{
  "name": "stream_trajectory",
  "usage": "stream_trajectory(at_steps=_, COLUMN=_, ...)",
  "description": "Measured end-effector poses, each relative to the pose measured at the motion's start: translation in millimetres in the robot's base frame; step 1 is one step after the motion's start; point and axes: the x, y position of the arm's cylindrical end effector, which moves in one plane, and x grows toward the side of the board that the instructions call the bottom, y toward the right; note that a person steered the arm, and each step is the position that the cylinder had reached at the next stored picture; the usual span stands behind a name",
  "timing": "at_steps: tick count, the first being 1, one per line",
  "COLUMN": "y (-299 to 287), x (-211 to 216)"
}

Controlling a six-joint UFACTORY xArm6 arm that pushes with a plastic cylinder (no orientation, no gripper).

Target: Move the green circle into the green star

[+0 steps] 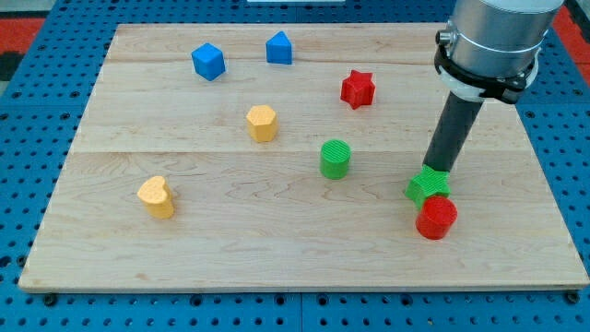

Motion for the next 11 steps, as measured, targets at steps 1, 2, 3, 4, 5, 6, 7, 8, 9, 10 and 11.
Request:
stream_trajectory(at_steps=1, y=20, x=-50)
stream_trajectory(at_steps=2, y=-48, x=-64)
stream_trajectory(at_steps=3, y=-117, x=-55)
stream_trajectory(at_steps=4, y=-118, x=-28)
stream_trajectory(at_steps=5, y=-131, x=-27)
stream_trajectory(at_steps=6, y=-150, x=5)
stream_trajectory(at_steps=7, y=-143, x=25)
stream_trajectory(at_steps=8, y=-207, x=21)
stream_trajectory(at_steps=9, y=-191, x=64)
stream_trajectory(at_steps=10, y=-120, x=64)
stream_trajectory(at_steps=11, y=-67, x=65)
